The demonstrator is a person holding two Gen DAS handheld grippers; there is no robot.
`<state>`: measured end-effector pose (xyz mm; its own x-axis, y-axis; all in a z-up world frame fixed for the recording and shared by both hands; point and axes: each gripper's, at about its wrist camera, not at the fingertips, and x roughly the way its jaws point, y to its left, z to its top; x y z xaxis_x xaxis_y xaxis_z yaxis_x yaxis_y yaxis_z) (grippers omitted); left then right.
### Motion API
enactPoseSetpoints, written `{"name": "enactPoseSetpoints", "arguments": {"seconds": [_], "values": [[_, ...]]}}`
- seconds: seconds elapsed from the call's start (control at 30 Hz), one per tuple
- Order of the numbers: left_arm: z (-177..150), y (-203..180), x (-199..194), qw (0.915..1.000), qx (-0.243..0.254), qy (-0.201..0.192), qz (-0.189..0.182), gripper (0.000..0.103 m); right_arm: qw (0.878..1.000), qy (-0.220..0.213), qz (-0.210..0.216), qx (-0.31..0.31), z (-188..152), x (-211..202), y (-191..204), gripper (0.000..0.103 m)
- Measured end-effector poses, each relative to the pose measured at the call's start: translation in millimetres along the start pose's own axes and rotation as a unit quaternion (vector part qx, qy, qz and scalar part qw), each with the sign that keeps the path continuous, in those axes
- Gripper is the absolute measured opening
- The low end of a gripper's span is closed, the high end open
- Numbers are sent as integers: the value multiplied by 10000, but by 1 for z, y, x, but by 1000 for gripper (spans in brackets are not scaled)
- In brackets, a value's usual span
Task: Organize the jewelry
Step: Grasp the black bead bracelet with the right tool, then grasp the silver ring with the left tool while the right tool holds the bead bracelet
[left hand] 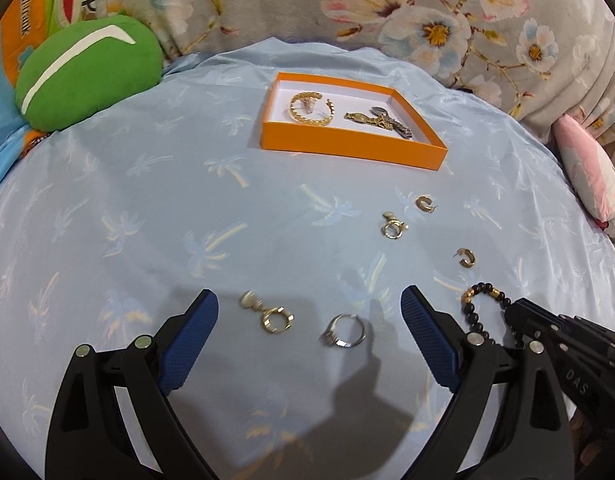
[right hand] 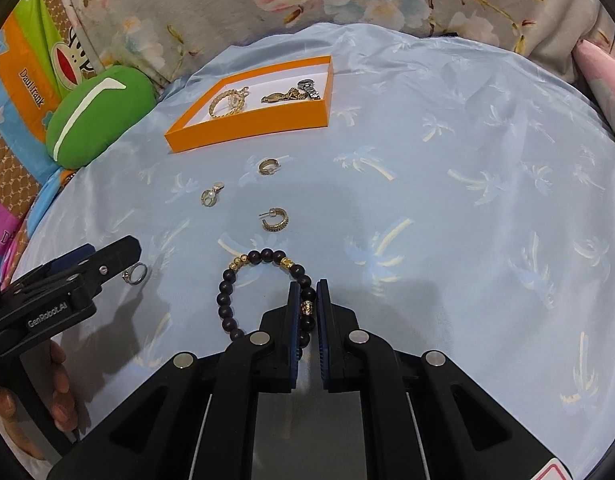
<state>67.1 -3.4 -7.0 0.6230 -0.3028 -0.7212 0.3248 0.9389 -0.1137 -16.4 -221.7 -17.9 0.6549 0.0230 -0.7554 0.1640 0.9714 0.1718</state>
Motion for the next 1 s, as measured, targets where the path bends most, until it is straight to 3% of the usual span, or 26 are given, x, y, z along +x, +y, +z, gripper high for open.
{"name": "enactPoseSetpoints", "arguments": {"seconds": [0.37, 0.5, 0.53, 0.6, 0.67, 0.87, 1.0], "values": [[-7, 17, 0, 9993, -316, 182, 23, 90, 10000, 2, 11, 9, 0, 0, -1, 7], [-9, 4, -6, 10000, 12, 24, -13, 88, 10000, 3, 9, 7, 0, 0, 0, 7], [-9, -1, -7, 9999, 154, 15, -54, 85, 10000, 3, 11, 8, 0, 0, 0, 7], [-9, -10, -3, 9992, 348, 110, -166, 67, 10000, 3, 10, 8, 0, 0, 0, 8], [-10, -16, 3, 9981, 507, 281, -230, 59, 10000, 3, 11, 10, 0, 0, 0, 8], [-10, -20, 5, 9972, 611, 325, -269, 57, 10000, 3, 10, 8, 0, 0, 0, 8], [-10, -21, 5, 9970, 598, 317, -381, 33, 10000, 4, 9, 6, 0, 0, 0, 8]]}}
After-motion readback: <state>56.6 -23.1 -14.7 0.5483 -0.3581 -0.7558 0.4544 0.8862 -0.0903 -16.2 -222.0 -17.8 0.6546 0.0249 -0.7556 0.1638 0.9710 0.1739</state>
